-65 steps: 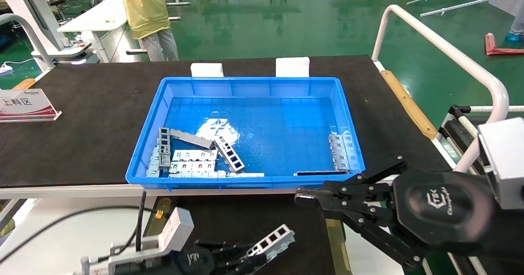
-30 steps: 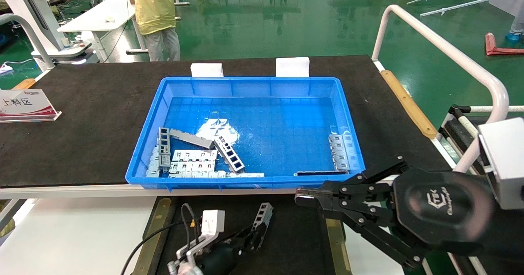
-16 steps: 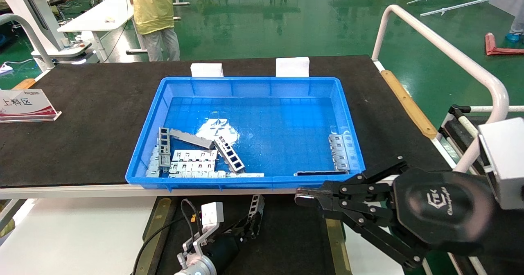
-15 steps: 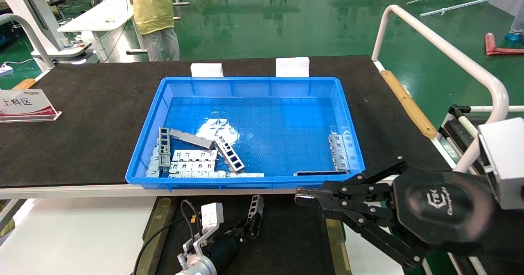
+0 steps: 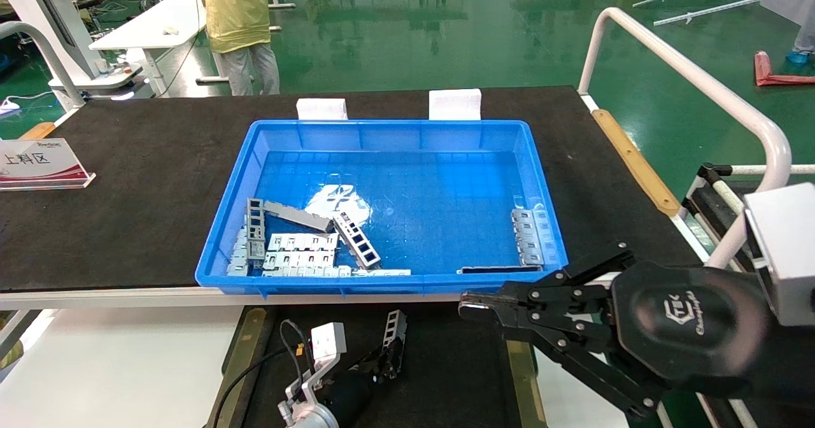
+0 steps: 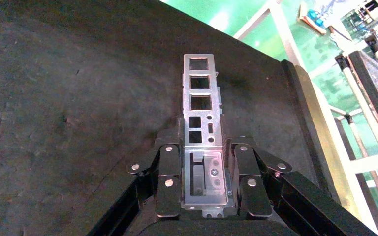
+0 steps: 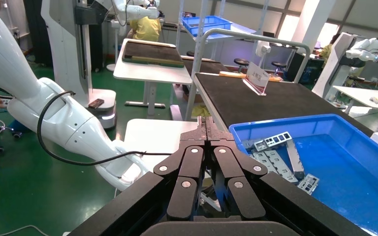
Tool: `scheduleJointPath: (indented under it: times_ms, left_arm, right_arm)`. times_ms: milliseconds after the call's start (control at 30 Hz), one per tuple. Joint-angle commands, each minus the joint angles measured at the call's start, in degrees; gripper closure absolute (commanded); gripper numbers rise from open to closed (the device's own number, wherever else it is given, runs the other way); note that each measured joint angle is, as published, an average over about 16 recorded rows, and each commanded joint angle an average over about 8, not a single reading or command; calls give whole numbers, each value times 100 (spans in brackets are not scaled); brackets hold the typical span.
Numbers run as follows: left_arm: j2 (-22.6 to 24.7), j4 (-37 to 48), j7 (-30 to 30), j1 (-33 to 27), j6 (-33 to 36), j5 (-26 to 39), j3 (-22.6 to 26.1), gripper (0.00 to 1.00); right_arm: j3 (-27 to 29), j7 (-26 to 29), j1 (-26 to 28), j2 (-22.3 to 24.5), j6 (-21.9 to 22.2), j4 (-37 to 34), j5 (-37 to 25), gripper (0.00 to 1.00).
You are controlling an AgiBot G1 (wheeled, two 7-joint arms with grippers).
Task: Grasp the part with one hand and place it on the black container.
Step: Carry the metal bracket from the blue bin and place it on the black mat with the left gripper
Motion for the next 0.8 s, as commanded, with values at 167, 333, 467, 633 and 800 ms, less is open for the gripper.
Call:
scheduleJointPath:
  times_ms: [167, 333, 467, 633, 800]
  left_arm:
    - [-2, -32, -20, 3, -29, -30, 52, 0]
    - [-15, -62, -35, 15, -60, -52, 83, 0]
    - [-33, -89, -36, 24, -61, -57, 104, 0]
    - [-103, -131, -14, 39, 26, -37, 144, 0]
    - [-286, -234, 34, 79, 250, 16, 210, 0]
  right_arm:
    - [-2, -1, 0, 1, 1, 0, 1, 0]
    - [-3, -2, 1, 1, 1, 0, 2, 0]
    - [-5, -2, 1, 2, 2, 0, 3, 0]
    - [-6, -3, 1, 2, 3, 0, 4, 0]
    - [-8, -4, 2, 3, 3, 0, 5, 0]
